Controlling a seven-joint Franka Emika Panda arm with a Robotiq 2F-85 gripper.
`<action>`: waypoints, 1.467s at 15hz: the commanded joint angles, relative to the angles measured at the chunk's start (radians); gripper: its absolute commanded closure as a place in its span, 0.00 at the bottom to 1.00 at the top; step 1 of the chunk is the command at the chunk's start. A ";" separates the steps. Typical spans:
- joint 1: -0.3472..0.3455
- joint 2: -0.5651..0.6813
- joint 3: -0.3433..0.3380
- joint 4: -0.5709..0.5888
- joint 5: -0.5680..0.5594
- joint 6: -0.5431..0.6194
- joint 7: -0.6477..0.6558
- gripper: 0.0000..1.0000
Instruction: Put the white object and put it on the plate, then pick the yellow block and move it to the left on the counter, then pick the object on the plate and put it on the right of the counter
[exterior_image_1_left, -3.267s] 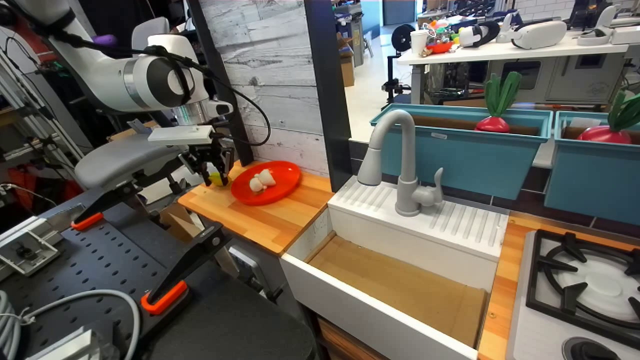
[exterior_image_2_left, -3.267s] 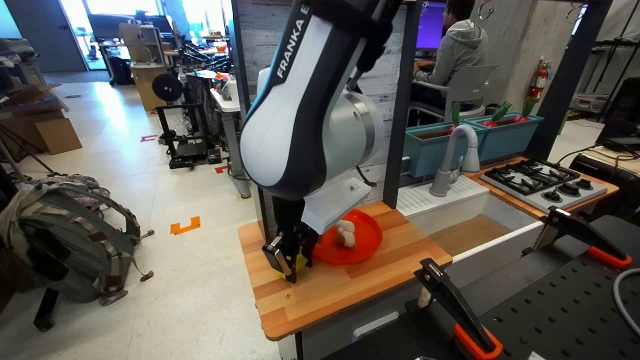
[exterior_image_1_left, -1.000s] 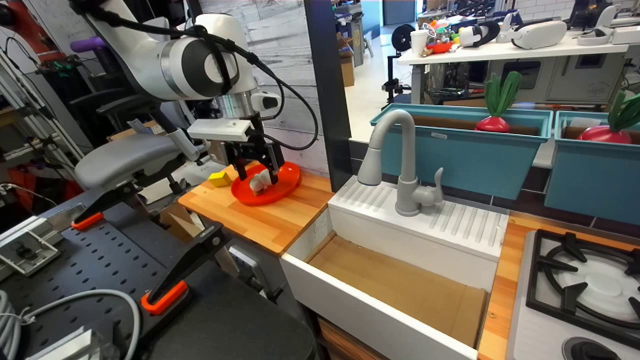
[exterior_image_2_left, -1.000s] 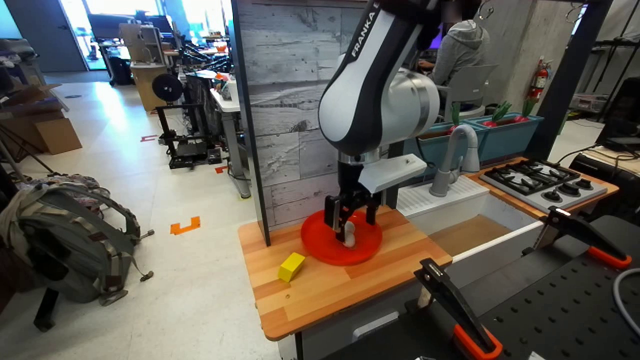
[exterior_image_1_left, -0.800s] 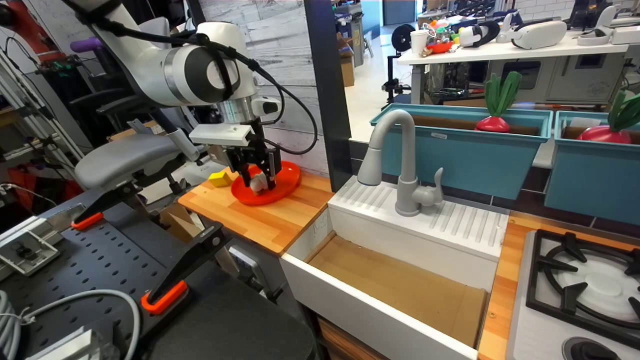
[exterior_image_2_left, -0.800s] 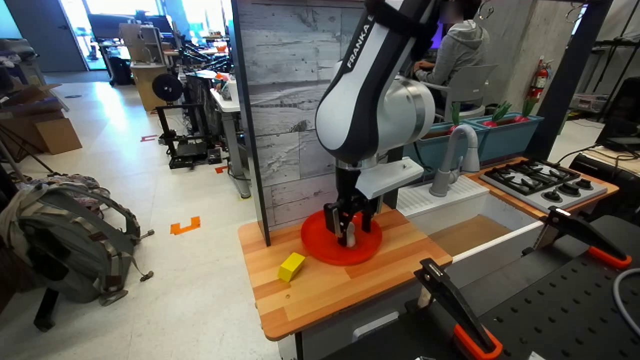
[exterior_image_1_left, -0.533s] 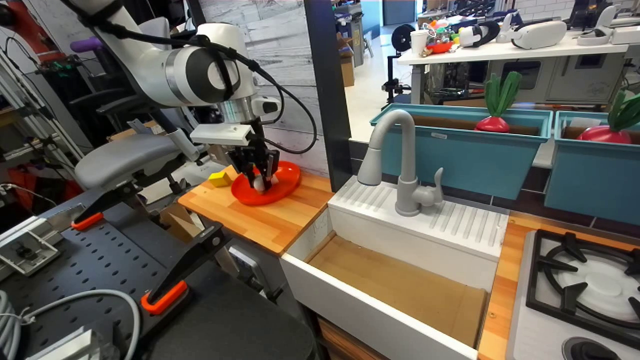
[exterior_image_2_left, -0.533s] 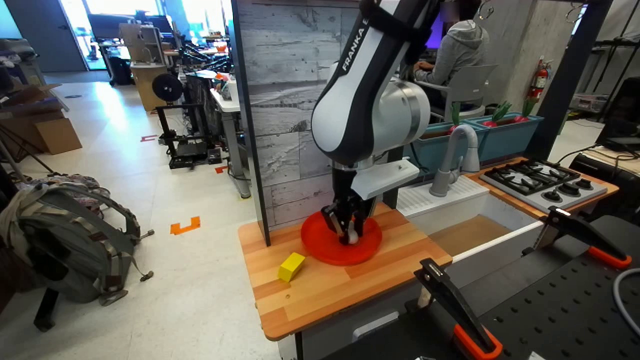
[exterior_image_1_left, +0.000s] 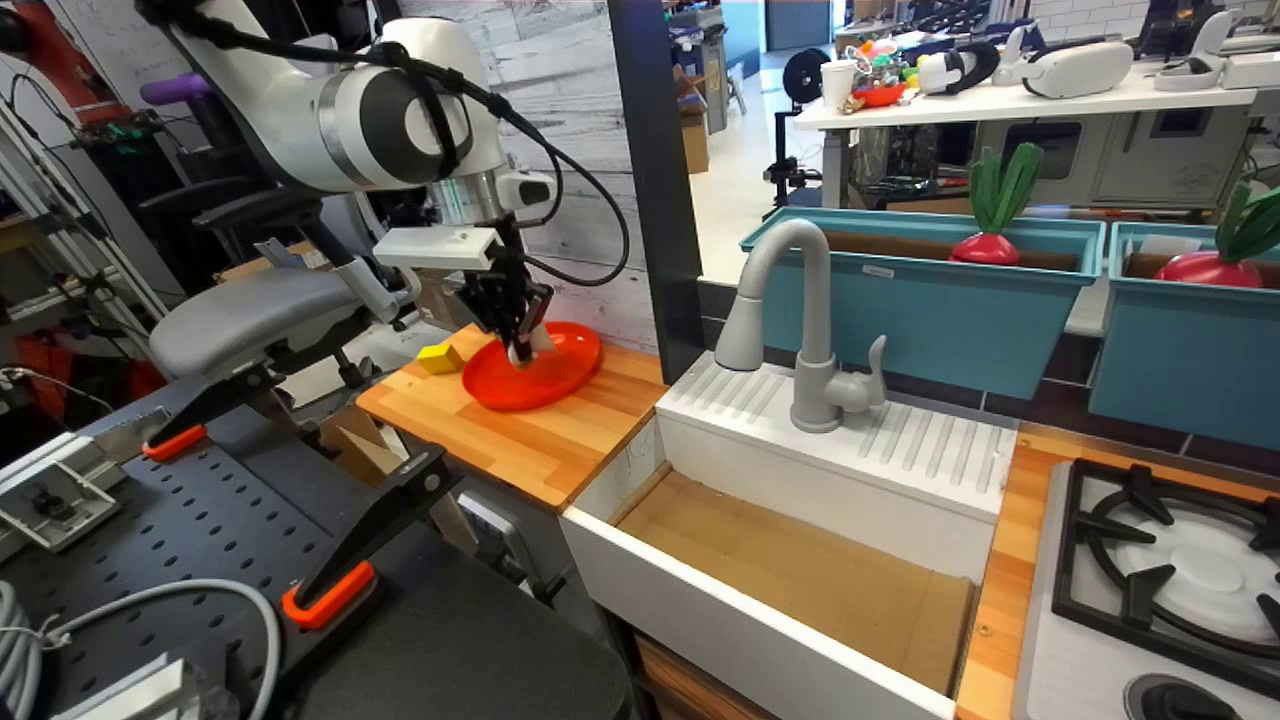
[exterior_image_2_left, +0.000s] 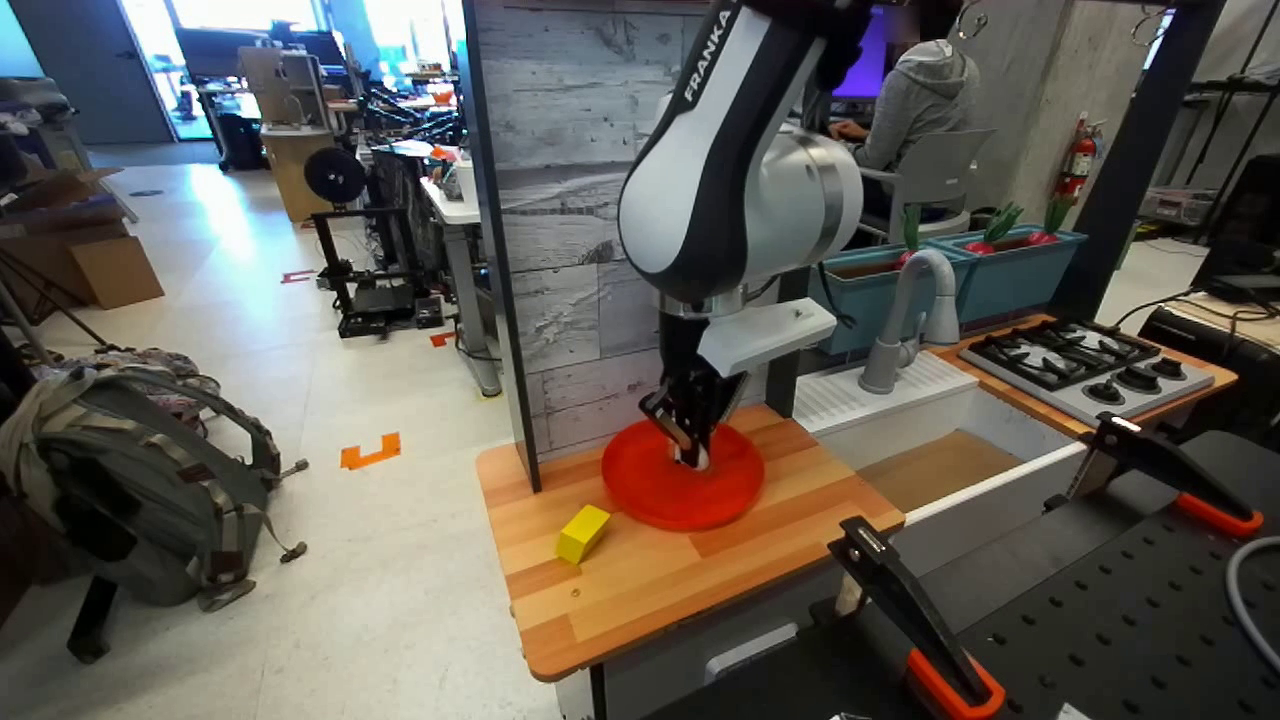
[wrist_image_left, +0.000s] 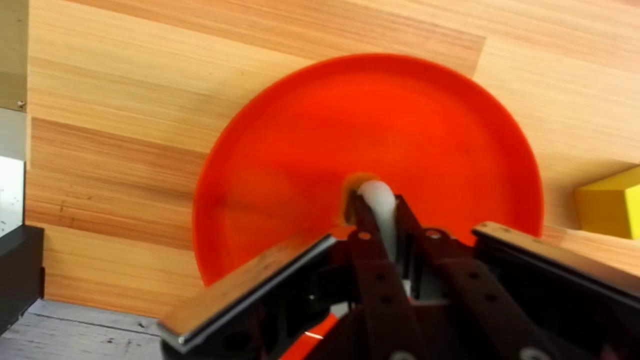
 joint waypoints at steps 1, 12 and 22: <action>-0.045 -0.124 0.019 -0.153 0.028 0.053 -0.026 0.97; -0.208 -0.142 0.003 -0.285 0.111 0.142 -0.050 0.97; -0.211 -0.061 -0.013 -0.232 0.106 0.139 -0.032 0.97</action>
